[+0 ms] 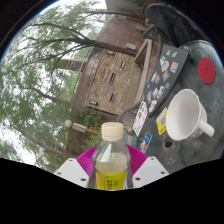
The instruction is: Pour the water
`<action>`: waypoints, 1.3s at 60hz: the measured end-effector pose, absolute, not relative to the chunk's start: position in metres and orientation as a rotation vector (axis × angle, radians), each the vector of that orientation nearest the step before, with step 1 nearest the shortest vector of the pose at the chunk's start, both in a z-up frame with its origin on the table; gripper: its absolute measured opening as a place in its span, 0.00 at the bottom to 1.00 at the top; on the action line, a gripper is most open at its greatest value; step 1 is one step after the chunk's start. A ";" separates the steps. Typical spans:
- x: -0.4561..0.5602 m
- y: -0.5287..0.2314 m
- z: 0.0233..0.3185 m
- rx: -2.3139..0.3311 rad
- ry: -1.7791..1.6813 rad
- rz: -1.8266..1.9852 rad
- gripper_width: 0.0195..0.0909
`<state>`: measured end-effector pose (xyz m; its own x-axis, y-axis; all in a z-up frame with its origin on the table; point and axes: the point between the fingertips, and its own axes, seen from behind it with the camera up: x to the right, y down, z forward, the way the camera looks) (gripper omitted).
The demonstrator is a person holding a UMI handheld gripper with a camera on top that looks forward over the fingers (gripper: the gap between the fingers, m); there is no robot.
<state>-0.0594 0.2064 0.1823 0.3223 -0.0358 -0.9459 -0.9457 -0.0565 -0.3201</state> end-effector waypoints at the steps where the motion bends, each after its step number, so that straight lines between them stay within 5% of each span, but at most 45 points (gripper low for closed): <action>1: -0.053 0.206 0.183 -1.371 1.039 1.061 0.34; 11: -0.007 0.209 0.182 -0.904 1.536 1.636 0.34; 22: -0.006 0.212 0.188 -0.689 1.691 1.825 0.34; 32: -0.011 0.223 0.189 -0.677 1.717 1.874 0.34; 39: -0.021 0.222 0.203 -0.915 1.544 1.765 0.34; 48: 0.004 0.204 0.290 -1.294 0.899 1.262 0.34; 57: 0.143 0.152 0.361 -1.286 0.388 0.283 0.36; 62: 0.226 0.152 0.319 -1.313 0.299 -0.059 0.37; 69: 0.302 0.149 0.180 -1.539 0.324 -0.231 0.37; 78: 0.325 0.138 0.063 -1.676 0.285 -0.256 0.37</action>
<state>0.3247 0.1384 0.0635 0.9431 -0.3324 0.0025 -0.0383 -0.1162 -0.9925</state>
